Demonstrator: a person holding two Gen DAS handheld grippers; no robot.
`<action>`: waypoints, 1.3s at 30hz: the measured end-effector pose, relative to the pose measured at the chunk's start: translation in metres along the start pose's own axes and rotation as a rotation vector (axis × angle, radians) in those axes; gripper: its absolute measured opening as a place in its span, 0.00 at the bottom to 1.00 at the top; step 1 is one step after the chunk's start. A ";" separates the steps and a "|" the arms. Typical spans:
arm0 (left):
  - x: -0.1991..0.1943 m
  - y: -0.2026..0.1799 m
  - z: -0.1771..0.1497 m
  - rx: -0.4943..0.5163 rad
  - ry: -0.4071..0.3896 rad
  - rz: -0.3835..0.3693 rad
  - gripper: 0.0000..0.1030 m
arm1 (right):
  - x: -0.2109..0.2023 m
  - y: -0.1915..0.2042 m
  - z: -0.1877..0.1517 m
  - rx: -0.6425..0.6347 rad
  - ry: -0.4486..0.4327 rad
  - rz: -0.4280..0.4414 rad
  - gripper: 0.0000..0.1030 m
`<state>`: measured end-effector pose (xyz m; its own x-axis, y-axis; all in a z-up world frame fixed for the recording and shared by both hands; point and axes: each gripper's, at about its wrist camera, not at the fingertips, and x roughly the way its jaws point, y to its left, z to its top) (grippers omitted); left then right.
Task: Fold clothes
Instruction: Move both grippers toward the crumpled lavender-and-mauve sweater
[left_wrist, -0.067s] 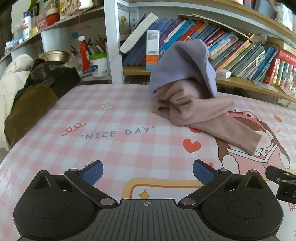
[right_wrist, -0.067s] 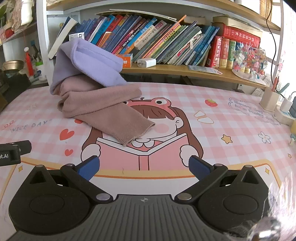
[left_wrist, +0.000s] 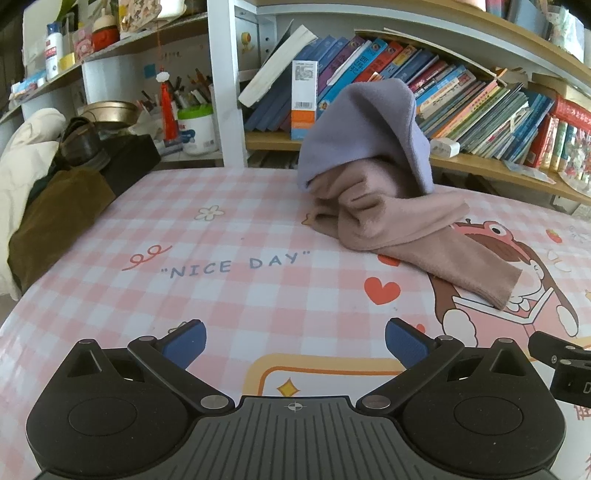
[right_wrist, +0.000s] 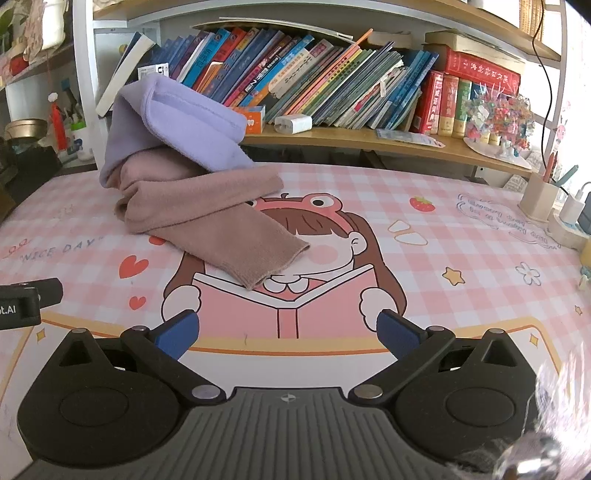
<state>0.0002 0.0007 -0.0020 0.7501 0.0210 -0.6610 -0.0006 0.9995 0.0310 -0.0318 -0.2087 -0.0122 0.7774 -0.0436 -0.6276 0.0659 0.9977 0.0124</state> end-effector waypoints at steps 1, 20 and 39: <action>0.001 0.000 -0.001 -0.001 -0.001 0.000 1.00 | 0.000 0.000 0.000 0.000 0.000 0.000 1.00; 0.008 0.004 -0.002 -0.001 0.015 -0.005 1.00 | 0.007 0.003 -0.001 -0.006 0.006 0.001 1.00; 0.013 0.005 -0.003 -0.001 0.032 -0.002 1.00 | 0.006 0.005 0.001 -0.014 0.002 -0.002 1.00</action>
<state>0.0075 0.0057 -0.0129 0.7286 0.0192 -0.6847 0.0004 0.9996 0.0285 -0.0260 -0.2040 -0.0155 0.7758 -0.0458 -0.6293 0.0591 0.9983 0.0002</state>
